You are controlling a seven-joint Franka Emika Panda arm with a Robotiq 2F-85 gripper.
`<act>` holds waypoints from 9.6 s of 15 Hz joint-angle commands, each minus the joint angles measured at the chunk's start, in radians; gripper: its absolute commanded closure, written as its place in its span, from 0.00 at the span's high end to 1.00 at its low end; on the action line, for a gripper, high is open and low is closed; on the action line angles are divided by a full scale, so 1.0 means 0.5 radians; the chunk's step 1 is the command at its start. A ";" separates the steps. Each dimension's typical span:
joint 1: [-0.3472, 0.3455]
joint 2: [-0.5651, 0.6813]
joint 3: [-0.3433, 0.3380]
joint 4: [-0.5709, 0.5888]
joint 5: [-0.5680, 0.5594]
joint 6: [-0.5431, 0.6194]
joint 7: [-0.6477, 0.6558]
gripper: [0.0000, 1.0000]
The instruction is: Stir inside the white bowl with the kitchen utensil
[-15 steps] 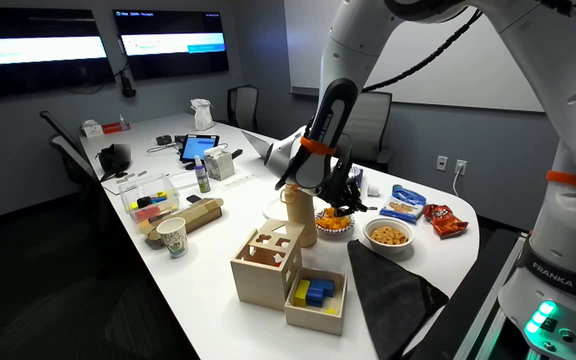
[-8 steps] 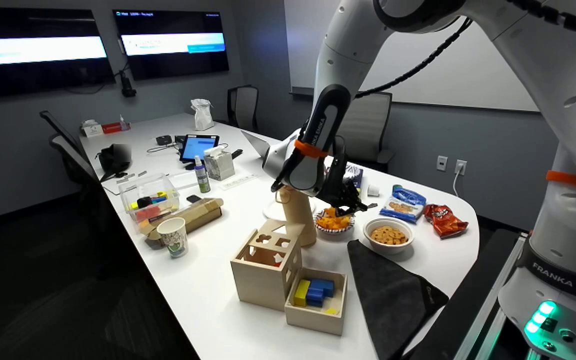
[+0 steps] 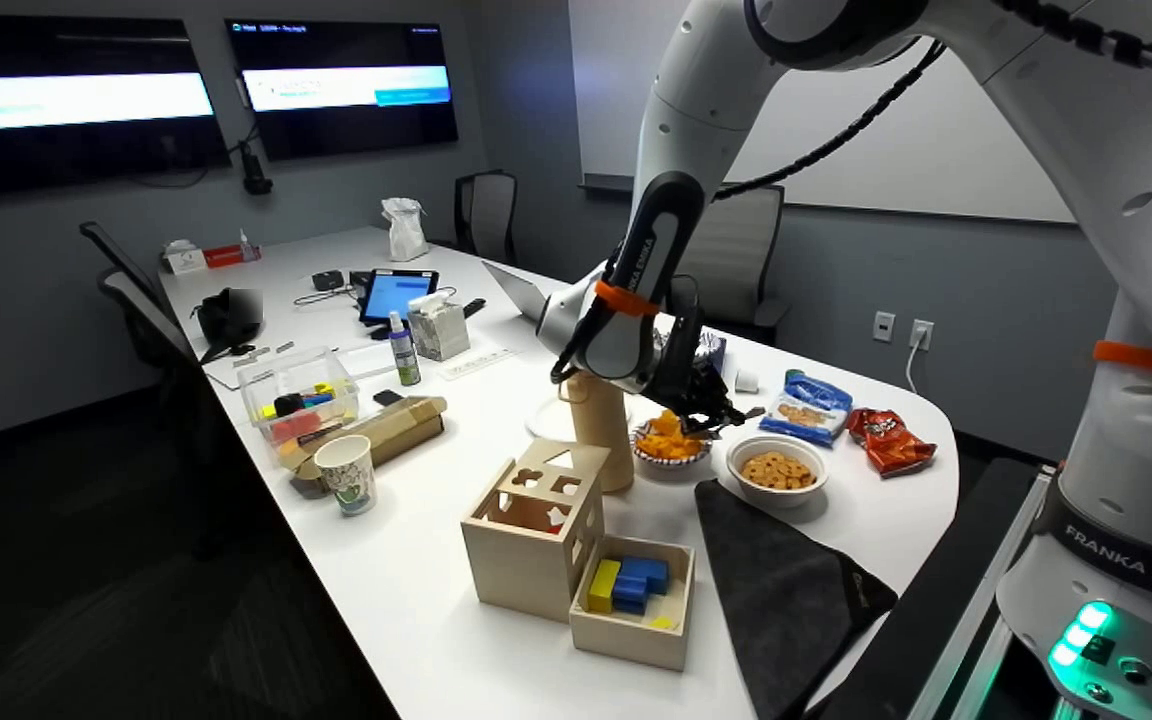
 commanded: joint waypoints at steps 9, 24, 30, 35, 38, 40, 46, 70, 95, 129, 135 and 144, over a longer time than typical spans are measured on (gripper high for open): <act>-0.111 -0.549 -0.018 -0.583 0.136 0.117 -0.054 0.01; -0.281 -0.475 -0.030 -0.620 0.361 0.011 -0.582 0.01; -0.314 -0.381 -0.030 -0.572 0.380 -0.041 -0.757 0.01; -0.328 -0.482 -0.043 -0.689 0.425 -0.021 -0.711 0.01; -0.326 -0.540 -0.053 -0.753 0.463 -0.043 -0.671 0.01; -0.329 -0.568 -0.061 -0.790 0.495 -0.074 -0.657 0.01; -0.361 -0.426 -0.093 -0.693 0.568 -0.230 -0.685 0.01; -0.401 -0.056 -0.152 -0.307 0.761 -0.379 -0.478 0.01; -0.417 0.218 -0.243 0.013 1.021 -0.792 -0.187 0.01; -0.458 0.156 -0.187 -0.037 0.954 -0.529 -0.564 0.01; -0.470 0.085 -0.161 -0.110 0.876 -0.575 -0.767 0.01; -0.506 0.203 -0.175 -0.003 0.820 -0.859 -0.901 0.01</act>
